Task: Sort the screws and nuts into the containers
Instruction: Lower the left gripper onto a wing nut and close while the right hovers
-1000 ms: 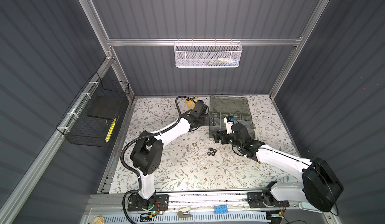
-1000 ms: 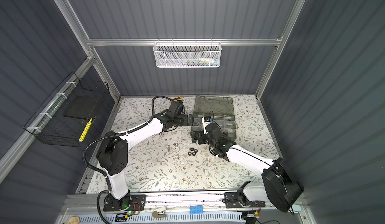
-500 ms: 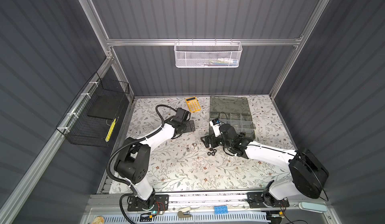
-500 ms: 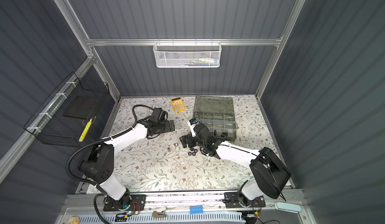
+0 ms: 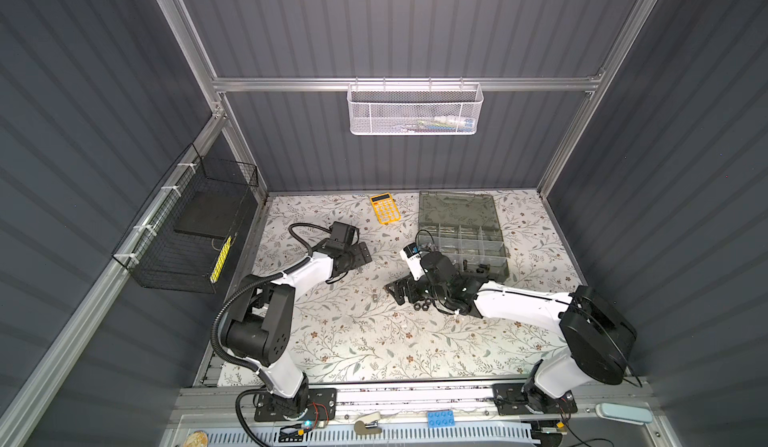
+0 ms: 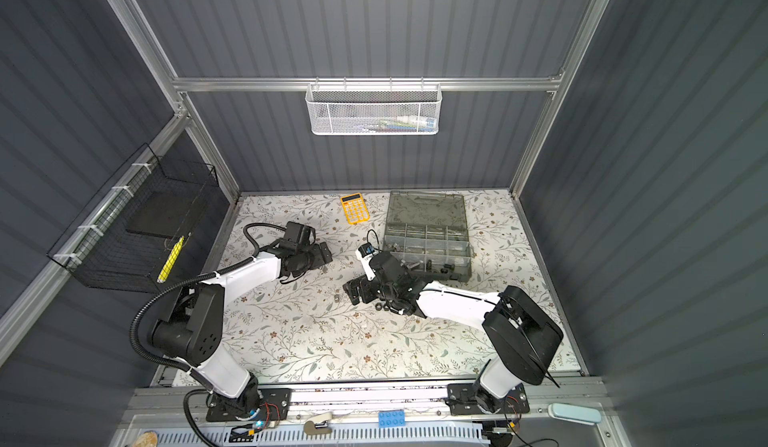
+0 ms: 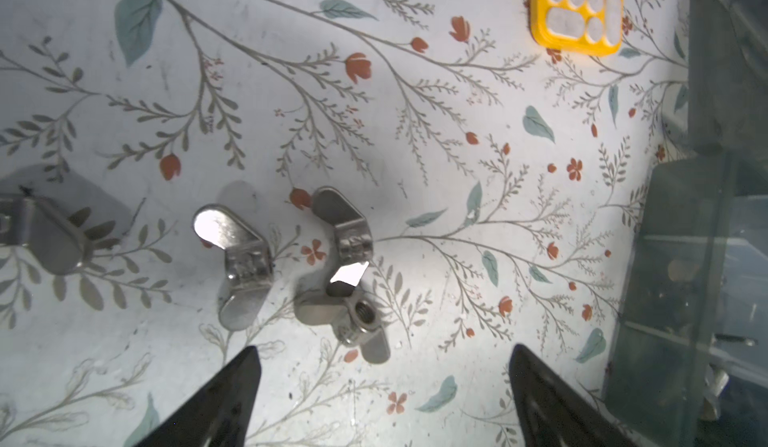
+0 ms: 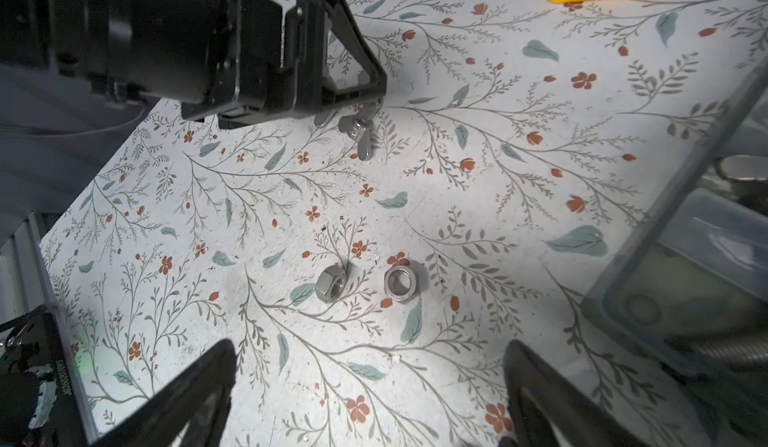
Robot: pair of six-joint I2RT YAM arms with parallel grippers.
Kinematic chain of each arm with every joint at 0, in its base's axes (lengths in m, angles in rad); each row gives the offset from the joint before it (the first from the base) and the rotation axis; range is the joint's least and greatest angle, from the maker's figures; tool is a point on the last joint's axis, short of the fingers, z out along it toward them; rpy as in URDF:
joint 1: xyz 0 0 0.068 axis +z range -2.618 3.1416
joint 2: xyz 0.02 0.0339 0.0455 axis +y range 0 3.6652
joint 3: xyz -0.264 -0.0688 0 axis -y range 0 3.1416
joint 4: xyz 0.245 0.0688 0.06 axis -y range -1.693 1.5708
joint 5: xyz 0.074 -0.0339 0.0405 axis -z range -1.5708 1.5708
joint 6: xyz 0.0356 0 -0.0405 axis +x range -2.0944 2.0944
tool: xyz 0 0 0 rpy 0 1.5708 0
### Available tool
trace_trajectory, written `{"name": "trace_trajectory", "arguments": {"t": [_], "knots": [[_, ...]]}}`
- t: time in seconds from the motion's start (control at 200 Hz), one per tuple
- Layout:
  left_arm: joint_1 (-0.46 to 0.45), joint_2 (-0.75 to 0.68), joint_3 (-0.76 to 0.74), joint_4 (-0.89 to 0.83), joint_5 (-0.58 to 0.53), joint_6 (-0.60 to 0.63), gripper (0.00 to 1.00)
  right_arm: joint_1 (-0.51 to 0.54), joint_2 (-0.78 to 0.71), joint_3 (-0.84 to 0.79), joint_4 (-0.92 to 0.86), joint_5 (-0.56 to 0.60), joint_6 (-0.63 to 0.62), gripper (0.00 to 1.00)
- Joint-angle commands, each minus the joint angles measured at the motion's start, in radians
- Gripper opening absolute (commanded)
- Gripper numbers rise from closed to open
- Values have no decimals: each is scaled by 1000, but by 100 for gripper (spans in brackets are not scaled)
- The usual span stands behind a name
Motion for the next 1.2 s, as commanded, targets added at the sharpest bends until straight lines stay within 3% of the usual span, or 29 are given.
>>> {"name": "trace_trajectory", "arguments": {"t": [0.0,0.415,0.705,1.196], "knots": [[13,35,-13,82,77,-46,90,16,10,27,-11,15,-27,99],[28,141,12,137,105,-84,70,21,4,25,-13,31,-28,99],[32,133,0,123,98,-71,58,22,-3,25,-18,45,-28,99],[31,-37,-105,122,140,-100,56,22,5,32,-22,53,-22,99]]}}
